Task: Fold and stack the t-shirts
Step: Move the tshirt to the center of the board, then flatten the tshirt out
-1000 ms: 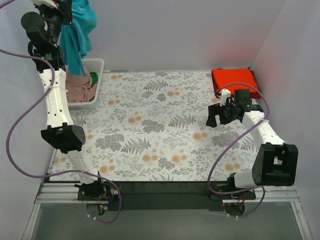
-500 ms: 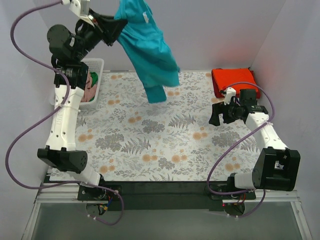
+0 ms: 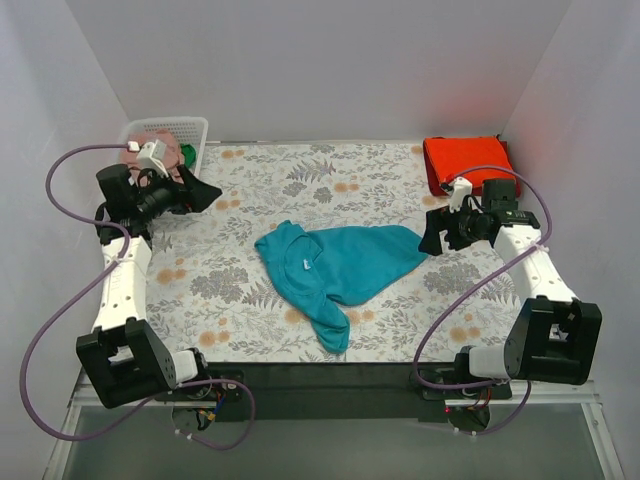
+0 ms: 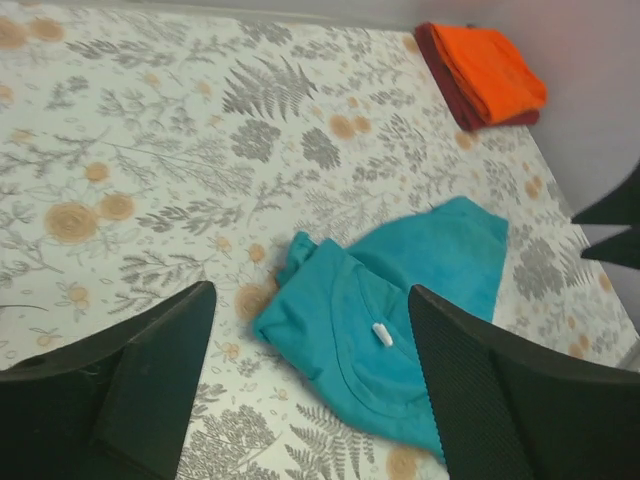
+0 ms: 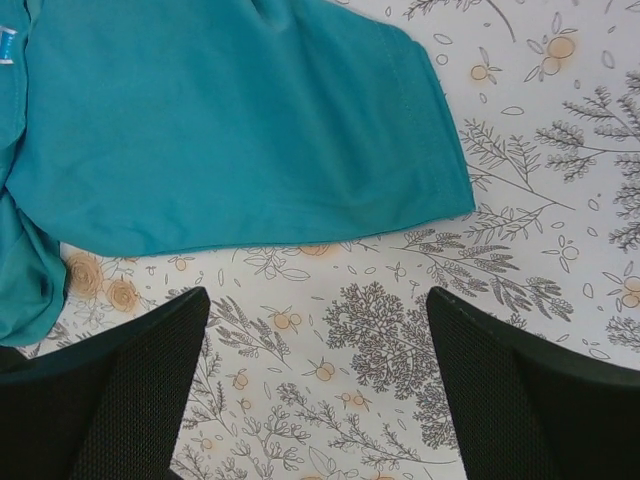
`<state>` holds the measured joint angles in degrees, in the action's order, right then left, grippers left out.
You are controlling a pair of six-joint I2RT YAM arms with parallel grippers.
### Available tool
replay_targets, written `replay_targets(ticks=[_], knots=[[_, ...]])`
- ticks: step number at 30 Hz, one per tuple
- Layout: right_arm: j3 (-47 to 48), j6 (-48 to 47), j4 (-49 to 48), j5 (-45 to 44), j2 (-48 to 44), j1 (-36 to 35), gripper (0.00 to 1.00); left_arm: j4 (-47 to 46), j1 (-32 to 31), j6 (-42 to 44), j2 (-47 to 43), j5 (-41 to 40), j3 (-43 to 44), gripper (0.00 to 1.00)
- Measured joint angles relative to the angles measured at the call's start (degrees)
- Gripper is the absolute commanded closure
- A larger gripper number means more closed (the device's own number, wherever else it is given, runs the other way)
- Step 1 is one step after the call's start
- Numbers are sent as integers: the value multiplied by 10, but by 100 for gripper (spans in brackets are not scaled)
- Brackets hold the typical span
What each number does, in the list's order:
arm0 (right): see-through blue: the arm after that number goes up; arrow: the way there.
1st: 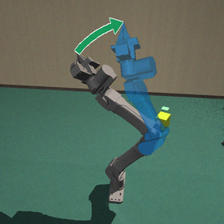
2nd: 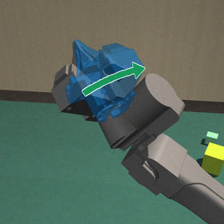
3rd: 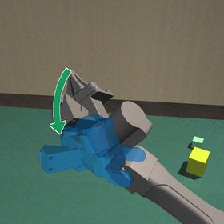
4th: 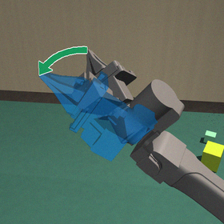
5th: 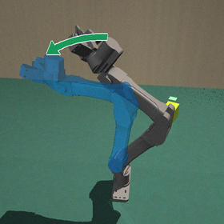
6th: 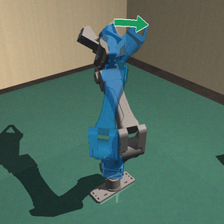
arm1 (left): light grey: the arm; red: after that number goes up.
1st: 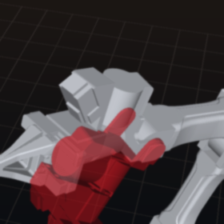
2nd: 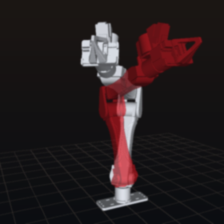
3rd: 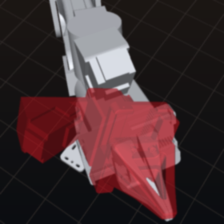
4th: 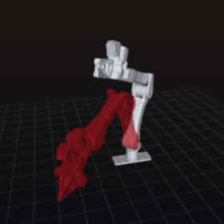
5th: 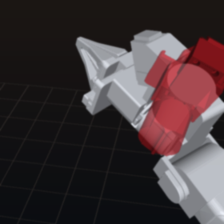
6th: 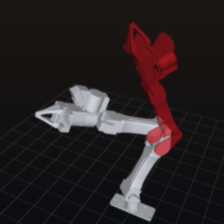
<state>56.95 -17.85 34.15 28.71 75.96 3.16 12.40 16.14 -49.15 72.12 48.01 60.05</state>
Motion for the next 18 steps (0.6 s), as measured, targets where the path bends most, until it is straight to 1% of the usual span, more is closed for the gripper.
replay_targets(ticks=[3,4,5,6,7,8,10,11,13,15,18], knots=[[6,-5,5,13,26,-2,12,49,-19,58,0,32,3,35],[8,-7,5,15,35,-6,14,71,-33,81,1,31,5,35],[9,-9,6,13,44,-9,18,89,-48,103,1,28,7,35],[10,-13,7,11,52,-13,20,111,-75,129,2,21,7,36],[11,-16,9,7,60,-18,22,128,-109,149,2,10,6,37],[12,-19,11,2,69,-24,24,141,-147,168,1,-9,2,35],[15,-26,16,-13,89,-41,25,155,-222,197,-1,-36,-17,34],[16,-28,17,-19,98,-46,25,163,-268,211,-4,-57,-34,33],[18,-34,22,-35,121,-58,25,176,-336,228,-4,-85,-60,27],[27,-34,22,-50,147,-63,25,185,-403,242,-2,-131,-80,21],[50,-33,18,-67,187,-63,23,171,-496,260,9,-202,-96,19]])
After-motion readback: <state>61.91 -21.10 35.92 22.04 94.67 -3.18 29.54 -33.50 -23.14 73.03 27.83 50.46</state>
